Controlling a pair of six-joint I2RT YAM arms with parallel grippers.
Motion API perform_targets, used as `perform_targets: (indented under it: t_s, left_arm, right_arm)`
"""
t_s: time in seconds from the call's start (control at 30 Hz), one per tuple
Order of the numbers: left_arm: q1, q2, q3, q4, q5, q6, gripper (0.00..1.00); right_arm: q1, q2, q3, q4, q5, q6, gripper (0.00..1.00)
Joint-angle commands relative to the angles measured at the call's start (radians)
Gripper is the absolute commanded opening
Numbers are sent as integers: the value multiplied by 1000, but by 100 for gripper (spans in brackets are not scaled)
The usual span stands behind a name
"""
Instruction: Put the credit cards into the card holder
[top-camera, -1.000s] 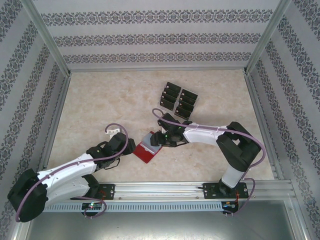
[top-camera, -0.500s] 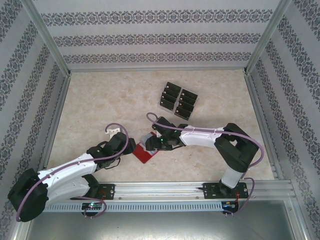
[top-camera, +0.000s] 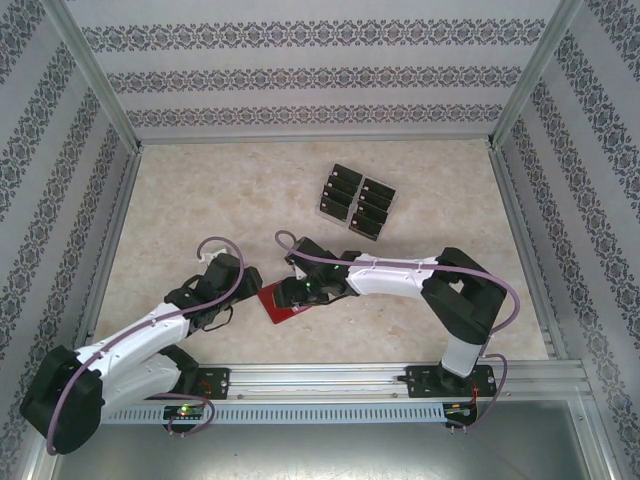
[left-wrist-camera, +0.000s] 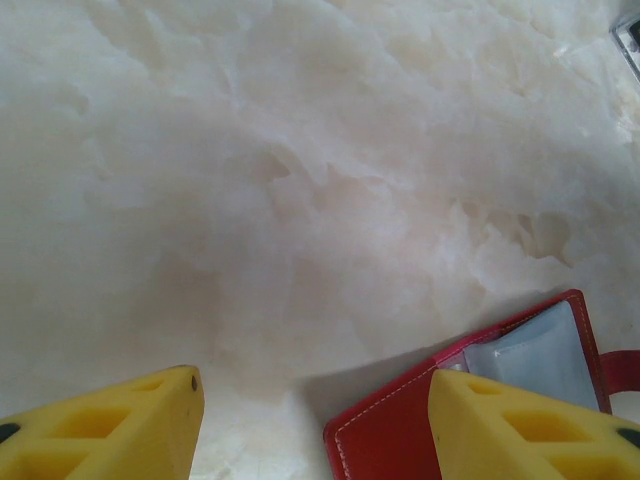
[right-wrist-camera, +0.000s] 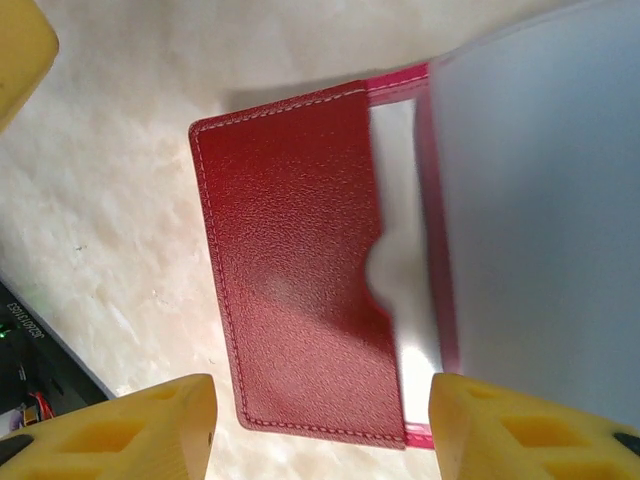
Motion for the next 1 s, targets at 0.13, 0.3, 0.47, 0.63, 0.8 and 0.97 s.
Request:
perform_targets:
  t_s: [0.13,0.3,0.47,0.63,0.8,0.97]
  left_arm:
    - [45,30,27,41,85,54,62]
    - [49,50,18,52,122,61,62]
    - [49,74,9,66,178,62,62]
    - [47,94,-1,78,209,53,62]
    - [48,110,-8,89,211,48,62]
    - [47,136,-9,114,214,47,62]
  right_arm:
    - [-12,-63,22,-50,37,-2,58]
    - [-92,-120,0,-89,57,-39,59]
    - [-139,-85,12,-118,69,-90,59]
    - [-149,-24,27,-113,77,-113,59]
    - [-146,14,18,-86,54,-105,59]
    - [-132,24,18,-81,41,-104,58]
